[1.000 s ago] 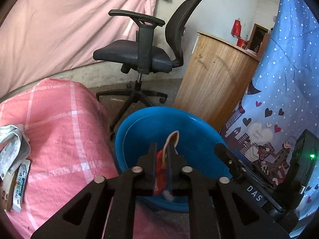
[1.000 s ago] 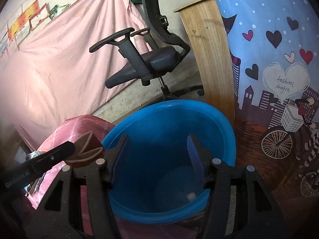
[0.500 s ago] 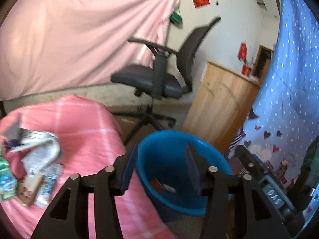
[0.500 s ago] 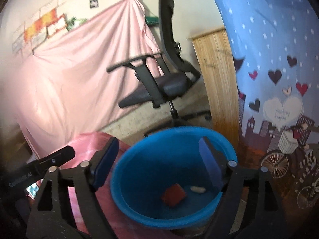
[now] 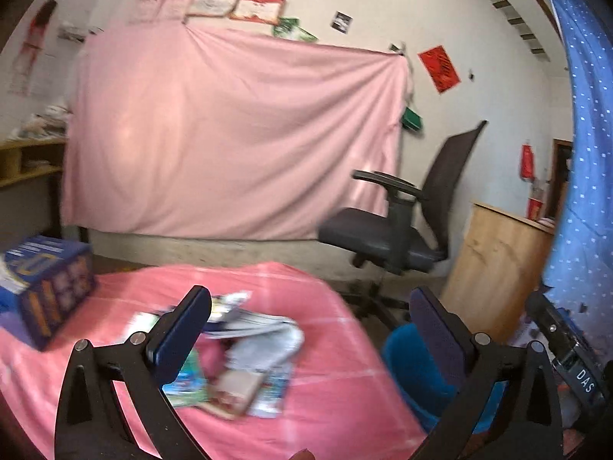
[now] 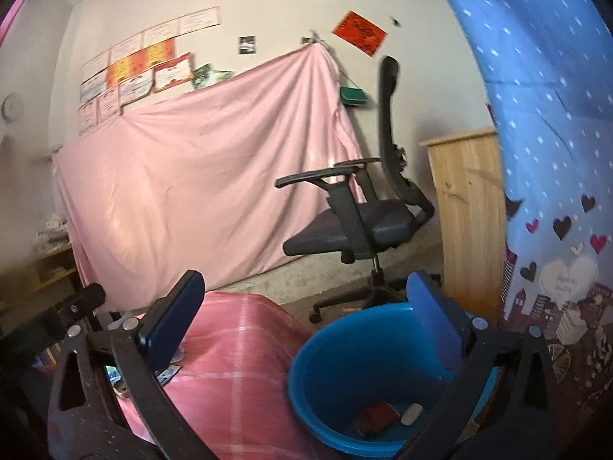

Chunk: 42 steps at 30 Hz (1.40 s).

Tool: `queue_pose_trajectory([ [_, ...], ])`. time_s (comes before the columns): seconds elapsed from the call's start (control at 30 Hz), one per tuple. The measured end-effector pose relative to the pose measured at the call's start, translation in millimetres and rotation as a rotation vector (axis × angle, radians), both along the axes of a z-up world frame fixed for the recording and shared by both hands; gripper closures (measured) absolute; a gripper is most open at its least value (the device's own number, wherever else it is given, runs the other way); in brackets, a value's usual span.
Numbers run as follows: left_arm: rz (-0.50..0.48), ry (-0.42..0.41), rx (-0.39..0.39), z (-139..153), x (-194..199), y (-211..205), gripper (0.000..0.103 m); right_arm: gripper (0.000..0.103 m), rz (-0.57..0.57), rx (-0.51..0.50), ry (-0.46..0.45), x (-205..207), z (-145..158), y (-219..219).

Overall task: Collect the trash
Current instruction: 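Bring both open tools back over the table, then grasp the green snack packet with the left tool while the right tool grasps the toothpaste tube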

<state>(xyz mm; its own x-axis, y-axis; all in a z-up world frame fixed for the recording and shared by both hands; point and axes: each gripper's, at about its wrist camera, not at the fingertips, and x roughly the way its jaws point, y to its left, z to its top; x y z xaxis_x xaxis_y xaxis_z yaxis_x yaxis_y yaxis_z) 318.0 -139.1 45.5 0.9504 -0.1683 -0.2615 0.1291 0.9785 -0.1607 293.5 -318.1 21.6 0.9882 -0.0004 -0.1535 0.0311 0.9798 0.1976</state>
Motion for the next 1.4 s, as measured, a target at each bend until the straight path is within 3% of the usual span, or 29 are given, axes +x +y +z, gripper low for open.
queue_pose_trajectory([
  [0.4, 0.171, -0.100, 0.086, -13, -57, 74, 0.002, 0.000, 0.137, -0.229, -0.125, -15, 5, 93],
  [0.5, 0.195, -0.100, 0.104, -19, -62, 87, 0.002, 0.000, 0.197, -0.258, -0.116, -13, 2, 115],
  [0.73, 0.208, -0.038, 0.134, -45, -62, 118, 0.002, 0.000, 0.269, -0.270, 0.033, 12, -12, 136],
  [0.9, 0.184, 0.087, 0.120, -65, -41, 132, 0.002, 0.000, 0.277, -0.245, 0.195, 39, -29, 135],
  [1.1, 0.131, 0.233, 0.054, -81, -12, 139, 0.003, 0.000, 0.289, -0.224, 0.317, 54, -48, 138],
  [1.17, 0.097, 0.273, 0.016, -85, -3, 142, 0.009, 0.000, 0.308, -0.222, 0.355, 61, -52, 141],
  [1.2, 0.077, 0.288, -0.010, -88, 1, 143, 0.020, 0.000, 0.325, -0.228, 0.381, 64, -56, 144],
  [1.23, 0.063, 0.304, -0.027, -88, 5, 144, 0.031, 0.002, 0.338, -0.236, 0.397, 66, -59, 147],
  [1.33, 0.019, 0.360, -0.071, -93, 16, 144, 0.049, 0.013, 0.376, -0.266, 0.454, 73, -68, 157],
  [1.4, -0.010, 0.386, -0.098, -96, 21, 144, 0.055, 0.019, 0.392, -0.284, 0.486, 77, -73, 164],
])
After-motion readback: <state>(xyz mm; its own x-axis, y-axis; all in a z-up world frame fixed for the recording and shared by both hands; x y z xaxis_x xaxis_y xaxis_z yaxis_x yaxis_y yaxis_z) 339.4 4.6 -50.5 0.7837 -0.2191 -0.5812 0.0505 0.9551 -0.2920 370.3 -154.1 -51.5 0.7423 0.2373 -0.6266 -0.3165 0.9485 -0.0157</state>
